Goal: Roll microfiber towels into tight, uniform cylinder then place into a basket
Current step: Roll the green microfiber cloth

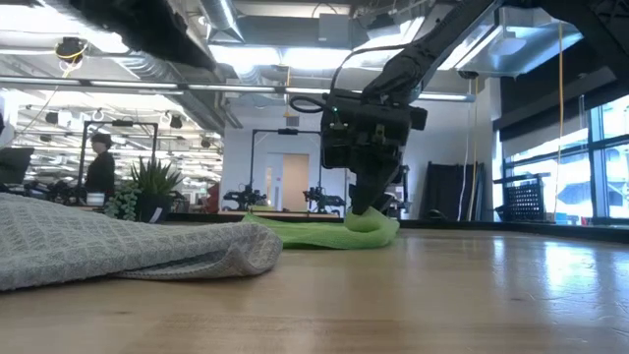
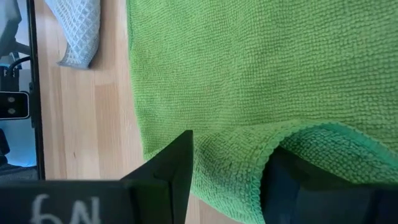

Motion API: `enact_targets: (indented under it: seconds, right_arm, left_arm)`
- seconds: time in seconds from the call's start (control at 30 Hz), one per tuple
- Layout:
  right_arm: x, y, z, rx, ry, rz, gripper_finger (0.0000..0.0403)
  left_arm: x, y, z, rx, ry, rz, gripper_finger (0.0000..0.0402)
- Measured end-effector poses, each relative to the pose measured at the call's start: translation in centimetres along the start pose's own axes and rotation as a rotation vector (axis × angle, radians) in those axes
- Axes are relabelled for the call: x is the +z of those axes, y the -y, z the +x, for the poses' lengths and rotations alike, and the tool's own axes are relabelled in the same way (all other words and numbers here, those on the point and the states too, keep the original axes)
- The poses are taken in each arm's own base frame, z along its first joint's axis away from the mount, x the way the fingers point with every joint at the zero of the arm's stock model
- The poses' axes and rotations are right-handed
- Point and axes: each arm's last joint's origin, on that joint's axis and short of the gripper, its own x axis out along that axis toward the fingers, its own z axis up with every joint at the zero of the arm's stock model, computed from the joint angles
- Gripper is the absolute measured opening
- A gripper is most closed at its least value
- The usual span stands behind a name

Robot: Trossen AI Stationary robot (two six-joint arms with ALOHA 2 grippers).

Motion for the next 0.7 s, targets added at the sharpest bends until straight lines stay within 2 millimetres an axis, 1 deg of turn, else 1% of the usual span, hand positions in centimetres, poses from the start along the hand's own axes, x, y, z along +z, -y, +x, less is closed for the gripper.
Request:
enact_targets:
  seconds: [0.1,0.17,0.27,0.47,0.6,0.7]
  right_arm:
    - [0.0,0.0,0.0,0.0,0.0,0.0,0.0147]
    - [0.0,0.0,0.0,0.0,0.0,0.0,0.0147]
    - [0.0,0.0,0.0,0.0,0.0,-0.001,0.0147]
    - [0.1,0.0,0.0,0.0,0.008,-0.002,0.0147]
    - [0.4,0.0,0.0,-0.001,0.039,0.014,0.0147]
    - [0.7,0.0,0.0,0.001,0.064,0.029,0.0147]
  left_arm:
    - [0.3,0.9,0.5,-0.031,-0.109,0.018,0.0016]
    - [0.1,1.6,1.0,-0.048,-0.171,-0.017,0.0012]
    - [-0.1,2.4,1.6,-0.057,-0.204,-0.078,0.0013]
    - [-0.7,3.2,2.5,-0.06,-0.26,-0.102,0.0049]
    - [-1.0,3.5,3.1,-0.058,-0.288,-0.069,0.0078]
    - [-1.9,4.0,3.9,-0.052,-0.332,-0.031,0.0089]
